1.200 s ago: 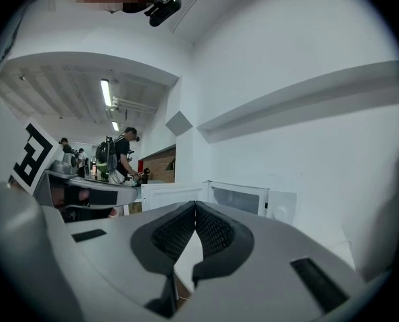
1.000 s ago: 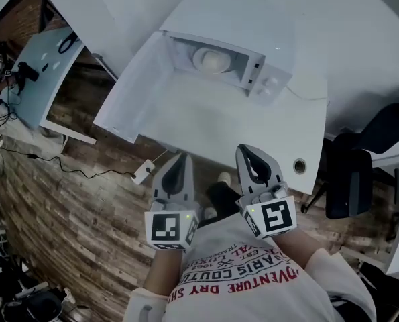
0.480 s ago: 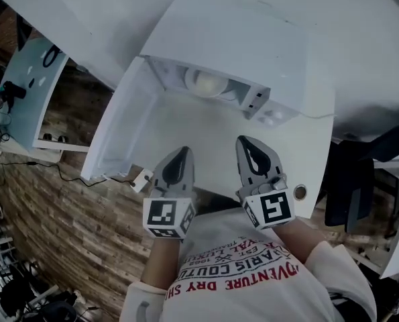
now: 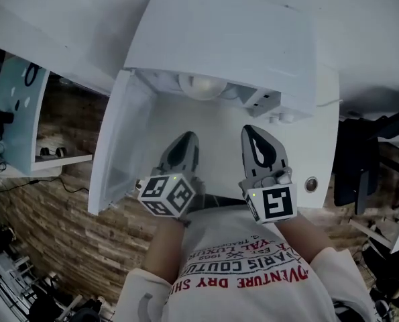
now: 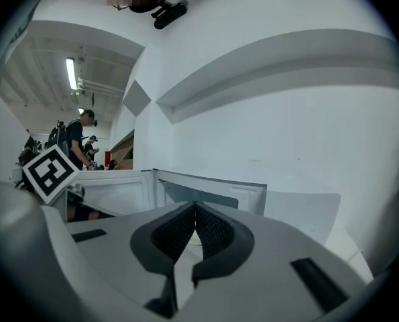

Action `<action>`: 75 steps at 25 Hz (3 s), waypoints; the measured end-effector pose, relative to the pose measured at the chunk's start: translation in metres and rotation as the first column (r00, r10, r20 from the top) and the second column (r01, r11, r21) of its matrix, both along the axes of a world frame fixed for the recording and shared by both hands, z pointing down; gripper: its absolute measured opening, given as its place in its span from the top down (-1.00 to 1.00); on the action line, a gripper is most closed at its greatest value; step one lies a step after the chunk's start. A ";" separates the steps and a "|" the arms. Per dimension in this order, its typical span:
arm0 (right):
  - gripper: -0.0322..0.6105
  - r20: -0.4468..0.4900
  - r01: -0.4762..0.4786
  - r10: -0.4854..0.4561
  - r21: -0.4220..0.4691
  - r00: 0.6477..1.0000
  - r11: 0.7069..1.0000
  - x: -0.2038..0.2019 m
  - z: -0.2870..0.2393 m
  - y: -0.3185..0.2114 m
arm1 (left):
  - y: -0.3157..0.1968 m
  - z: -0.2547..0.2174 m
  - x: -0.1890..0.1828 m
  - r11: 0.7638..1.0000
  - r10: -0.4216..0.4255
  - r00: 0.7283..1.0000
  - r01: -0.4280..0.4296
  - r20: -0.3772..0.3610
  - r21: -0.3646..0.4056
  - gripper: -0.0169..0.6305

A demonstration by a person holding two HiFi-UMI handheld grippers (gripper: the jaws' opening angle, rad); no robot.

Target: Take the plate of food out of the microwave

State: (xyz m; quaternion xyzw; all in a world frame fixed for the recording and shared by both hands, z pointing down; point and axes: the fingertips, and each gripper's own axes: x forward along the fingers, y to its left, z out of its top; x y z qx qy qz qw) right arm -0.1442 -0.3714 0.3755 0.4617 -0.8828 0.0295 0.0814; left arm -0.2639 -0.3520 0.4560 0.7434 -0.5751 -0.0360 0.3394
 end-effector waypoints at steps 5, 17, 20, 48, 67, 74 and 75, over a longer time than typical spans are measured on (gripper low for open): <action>0.86 -0.047 -0.073 0.071 -0.037 0.996 0.997 -0.001 0.021 -0.012 | -0.044 0.035 -0.016 0.998 -0.015 0.989 0.007 -0.150 -0.057 0.90; 0.86 -0.102 -0.130 0.128 -0.006 0.987 0.992 -0.016 0.041 -0.052 | -0.110 0.098 -0.020 0.987 -0.080 0.917 0.018 -0.391 -0.160 0.46; 0.86 -0.117 -0.125 0.124 -0.006 0.985 0.992 -0.019 0.047 -0.056 | -0.119 0.107 -0.019 0.978 -0.133 0.869 0.039 -0.476 -0.203 0.41; 0.86 -0.205 -0.104 0.099 -0.012 0.974 0.995 -0.004 0.060 -0.043 | -0.120 0.088 -0.014 0.972 -0.222 0.607 0.073 -0.763 -0.225 0.90; 0.86 -0.178 -0.208 0.206 0.009 0.962 0.978 0.013 0.037 -0.007 | -0.030 -0.005 -0.001 0.998 -0.030 0.660 -0.018 -0.751 -0.056 0.91; 0.86 -0.120 -0.232 0.236 0.042 0.964 0.972 0.010 0.012 0.009 | 0.013 -0.030 -0.007 0.997 -0.003 0.648 -0.053 -0.762 -0.049 0.91; 0.86 -0.114 -0.233 0.237 0.047 0.965 0.971 0.009 0.008 0.011 | 0.019 -0.033 -0.010 0.997 0.001 0.647 -0.058 -0.763 -0.048 0.91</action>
